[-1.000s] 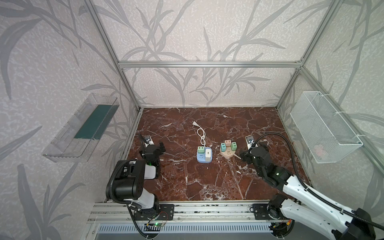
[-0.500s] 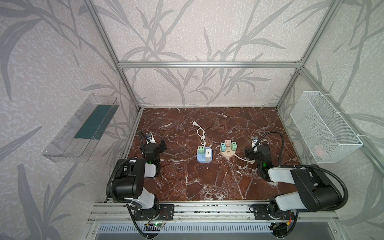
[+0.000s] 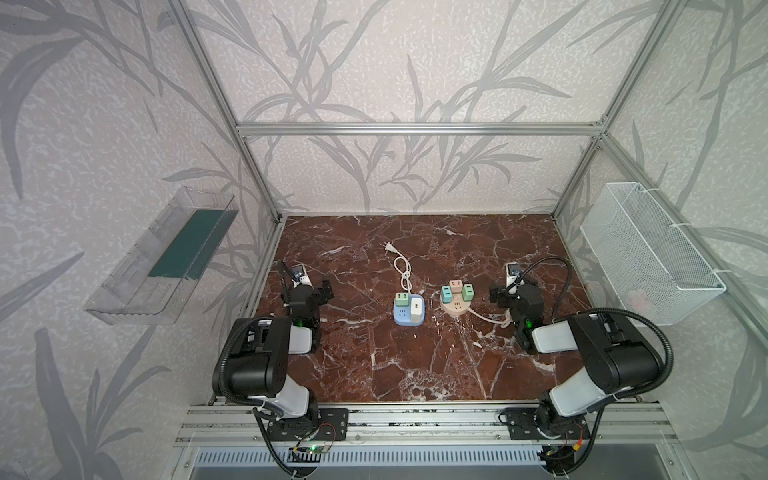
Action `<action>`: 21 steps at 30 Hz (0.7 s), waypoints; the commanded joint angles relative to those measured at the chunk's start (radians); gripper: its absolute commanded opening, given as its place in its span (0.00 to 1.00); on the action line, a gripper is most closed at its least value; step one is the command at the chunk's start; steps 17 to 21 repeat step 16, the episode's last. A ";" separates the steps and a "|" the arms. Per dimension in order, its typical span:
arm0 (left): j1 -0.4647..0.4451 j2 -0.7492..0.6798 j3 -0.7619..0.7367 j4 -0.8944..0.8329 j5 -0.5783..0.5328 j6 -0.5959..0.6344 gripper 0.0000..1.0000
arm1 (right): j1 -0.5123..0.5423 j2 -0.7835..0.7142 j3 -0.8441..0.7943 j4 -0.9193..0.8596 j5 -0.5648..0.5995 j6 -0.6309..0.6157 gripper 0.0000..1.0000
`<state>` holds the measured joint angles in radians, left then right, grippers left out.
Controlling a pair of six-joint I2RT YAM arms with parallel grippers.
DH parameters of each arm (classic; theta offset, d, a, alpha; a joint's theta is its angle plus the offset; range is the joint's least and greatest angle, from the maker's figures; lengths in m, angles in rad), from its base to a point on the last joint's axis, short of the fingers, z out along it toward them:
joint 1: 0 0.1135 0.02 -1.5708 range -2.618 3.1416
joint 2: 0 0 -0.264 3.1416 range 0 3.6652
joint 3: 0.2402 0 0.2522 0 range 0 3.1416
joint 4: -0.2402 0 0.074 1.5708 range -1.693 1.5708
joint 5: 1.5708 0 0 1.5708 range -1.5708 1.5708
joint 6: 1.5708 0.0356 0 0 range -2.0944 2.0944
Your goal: Insert the plug
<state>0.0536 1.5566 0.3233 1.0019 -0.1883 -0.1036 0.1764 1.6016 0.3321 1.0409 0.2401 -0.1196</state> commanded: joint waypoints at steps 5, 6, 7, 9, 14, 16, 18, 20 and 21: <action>-0.007 0.007 0.022 -0.002 0.004 0.027 0.99 | -0.036 -0.008 0.037 -0.041 -0.084 0.036 0.99; -0.007 0.006 0.022 -0.002 0.004 0.027 0.99 | -0.042 -0.010 0.039 -0.048 -0.098 0.040 0.99; -0.007 0.007 0.022 -0.002 0.004 0.027 0.99 | -0.047 -0.012 0.041 -0.053 -0.107 0.043 0.99; -0.007 0.007 0.023 -0.003 0.004 0.027 0.99 | -0.051 -0.011 0.045 -0.063 -0.116 0.046 0.99; -0.007 0.006 0.022 -0.002 0.004 0.027 0.99 | -0.055 -0.011 0.048 -0.068 -0.125 0.048 0.99; -0.006 0.007 0.022 -0.002 0.004 0.028 0.99 | -0.054 -0.010 0.039 -0.049 -0.126 0.043 0.99; -0.006 0.007 0.022 -0.002 0.004 0.028 0.99 | -0.054 -0.010 0.039 -0.049 -0.126 0.043 0.99; -0.006 0.007 0.022 -0.002 0.004 0.028 0.99 | -0.054 -0.010 0.039 -0.049 -0.126 0.043 0.99; -0.006 0.007 0.022 -0.002 0.004 0.028 0.99 | -0.054 -0.010 0.039 -0.049 -0.126 0.043 0.99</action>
